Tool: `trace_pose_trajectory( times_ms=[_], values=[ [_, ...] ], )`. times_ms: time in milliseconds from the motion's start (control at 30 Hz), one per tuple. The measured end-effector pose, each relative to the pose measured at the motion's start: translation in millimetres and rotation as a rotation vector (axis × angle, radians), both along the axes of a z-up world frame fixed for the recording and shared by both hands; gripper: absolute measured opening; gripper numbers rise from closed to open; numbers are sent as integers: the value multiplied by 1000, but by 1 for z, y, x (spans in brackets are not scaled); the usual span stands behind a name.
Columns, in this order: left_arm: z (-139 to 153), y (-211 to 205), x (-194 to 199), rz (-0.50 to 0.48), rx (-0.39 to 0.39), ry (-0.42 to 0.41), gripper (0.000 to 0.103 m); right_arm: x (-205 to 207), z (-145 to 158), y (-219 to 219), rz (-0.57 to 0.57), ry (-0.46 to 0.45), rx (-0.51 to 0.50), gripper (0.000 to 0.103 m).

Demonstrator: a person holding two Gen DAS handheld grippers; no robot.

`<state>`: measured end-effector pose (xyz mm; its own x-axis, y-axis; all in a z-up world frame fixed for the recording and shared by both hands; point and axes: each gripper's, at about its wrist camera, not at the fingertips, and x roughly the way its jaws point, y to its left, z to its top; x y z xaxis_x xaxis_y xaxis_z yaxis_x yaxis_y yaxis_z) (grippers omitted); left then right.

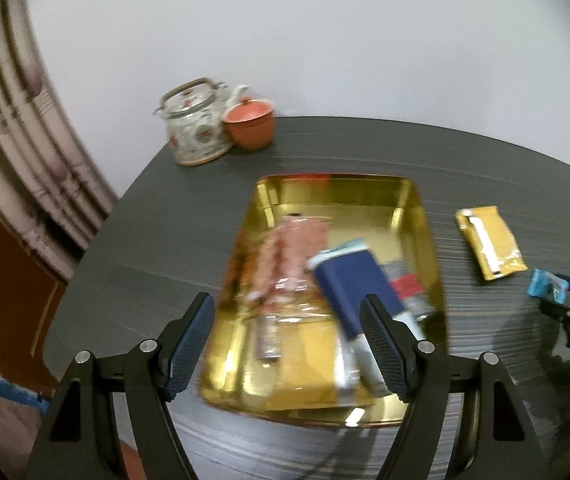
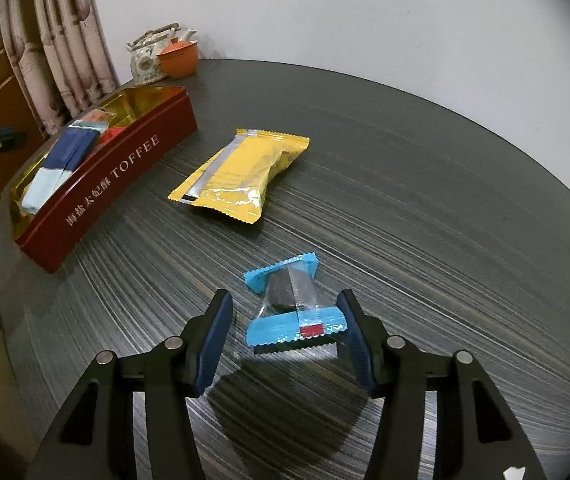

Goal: Organize snacks
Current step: 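Grasp the blue-wrapped candy with the right gripper and lift it, then grasp the yellow packet with the left gripper while the right holds the blue candy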

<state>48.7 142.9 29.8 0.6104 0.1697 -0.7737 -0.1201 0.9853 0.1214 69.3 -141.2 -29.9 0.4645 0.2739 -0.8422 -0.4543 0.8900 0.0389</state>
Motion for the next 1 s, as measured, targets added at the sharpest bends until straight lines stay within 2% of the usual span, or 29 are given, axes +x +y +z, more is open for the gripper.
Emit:
trace_pose_trajectory(
  times_ms=[167, 267, 467, 533, 833, 1000],
  values=[
    [1, -30, 8, -67, 8, 10, 75, 4, -4, 0, -23, -4, 32, 46],
    [0, -47, 14, -98, -12, 19, 75, 4, -3, -6, -41, -7, 58, 39],
    [-7, -75, 32, -131, -57, 50, 75, 0, -3, -12, -62, -21, 90, 37],
    [-10, -85, 39, -146, -78, 62, 75, -2, -4, -15, -74, -29, 93, 24],
    [-28, -122, 65, -170, -150, 114, 75, -4, -1, -40, -169, -45, 94, 23],
    [-35, -134, 73, -174, -158, 124, 75, -5, -1, -60, -230, -51, 81, 23]
  ],
)
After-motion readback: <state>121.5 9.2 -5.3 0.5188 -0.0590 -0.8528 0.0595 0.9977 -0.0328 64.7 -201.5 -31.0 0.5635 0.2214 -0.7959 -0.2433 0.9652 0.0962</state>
